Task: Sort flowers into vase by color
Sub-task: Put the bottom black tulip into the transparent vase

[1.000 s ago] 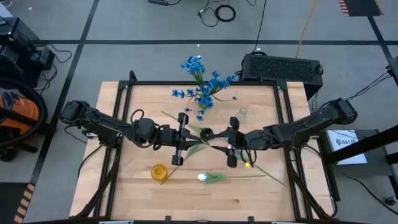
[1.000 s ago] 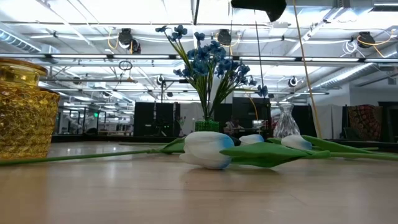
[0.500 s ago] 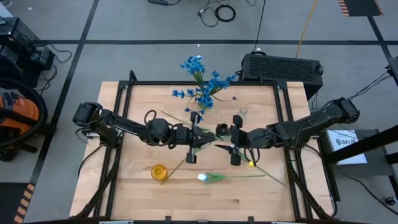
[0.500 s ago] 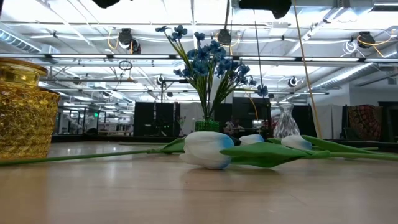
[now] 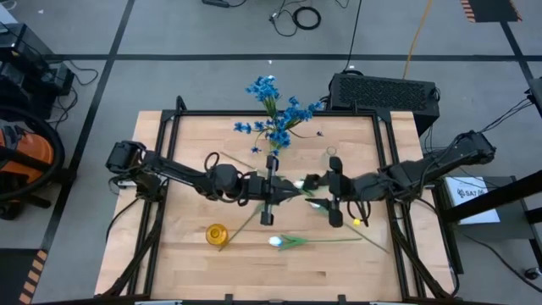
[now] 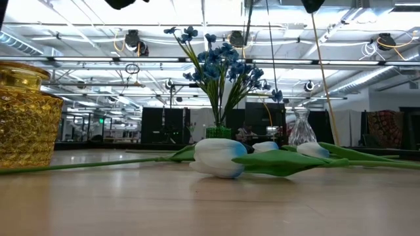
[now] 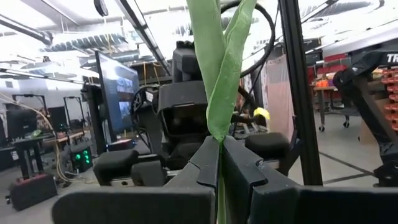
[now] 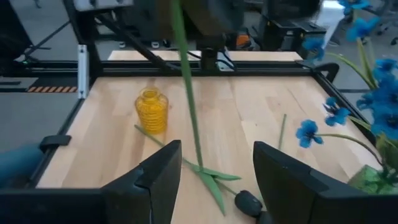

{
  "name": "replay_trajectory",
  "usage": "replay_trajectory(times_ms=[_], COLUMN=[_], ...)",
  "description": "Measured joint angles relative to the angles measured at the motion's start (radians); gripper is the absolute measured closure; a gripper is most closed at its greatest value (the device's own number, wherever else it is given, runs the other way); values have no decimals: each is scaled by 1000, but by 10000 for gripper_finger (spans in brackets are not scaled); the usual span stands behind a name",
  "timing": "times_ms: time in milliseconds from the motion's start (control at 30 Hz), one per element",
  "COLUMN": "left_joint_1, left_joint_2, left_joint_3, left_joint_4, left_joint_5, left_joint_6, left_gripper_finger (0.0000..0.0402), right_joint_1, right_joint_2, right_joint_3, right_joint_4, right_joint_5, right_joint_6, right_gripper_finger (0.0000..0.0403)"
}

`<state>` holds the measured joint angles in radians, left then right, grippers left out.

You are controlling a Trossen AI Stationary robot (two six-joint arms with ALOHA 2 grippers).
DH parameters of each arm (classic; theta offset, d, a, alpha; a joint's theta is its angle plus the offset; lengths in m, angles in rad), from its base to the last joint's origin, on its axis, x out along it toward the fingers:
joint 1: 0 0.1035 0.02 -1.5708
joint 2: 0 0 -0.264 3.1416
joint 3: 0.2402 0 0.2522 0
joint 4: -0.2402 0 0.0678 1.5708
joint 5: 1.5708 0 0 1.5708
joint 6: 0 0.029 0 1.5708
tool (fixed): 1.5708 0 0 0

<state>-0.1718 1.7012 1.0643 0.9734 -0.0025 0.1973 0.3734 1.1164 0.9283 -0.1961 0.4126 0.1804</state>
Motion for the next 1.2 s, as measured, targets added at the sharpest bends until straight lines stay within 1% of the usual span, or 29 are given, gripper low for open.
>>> replay_trajectory(times_ms=[133, 267, 600, 867, 1200], left_joint_1=[9, 21, 33, 32, 32], left_joint_2=[13, 14, 14, 14, 14], left_joint_3=[12, 11, 12, 12, 12], left_joint_4=[6, -23, -52, -56, -59], left_joint_5=[-2, -6, -14, -14, 2], left_joint_6=[1, -6, -8, -8, -8], left_gripper_finger=[389, 389, 389, 389, 389], right_joint_1=[8, 7, 7, 7, 6], right_joint_2=[0, 0, 0, 32, 56], right_joint_3=[0, 0, 0, 0, -1], right_joint_4=[1, 5, 10, 124, 185], right_joint_5=[4, 11, 11, 11, 12], right_joint_6=[-33, -49, -38, -70, -96], right_gripper_finger=[211, 211, 211, 211, 210])
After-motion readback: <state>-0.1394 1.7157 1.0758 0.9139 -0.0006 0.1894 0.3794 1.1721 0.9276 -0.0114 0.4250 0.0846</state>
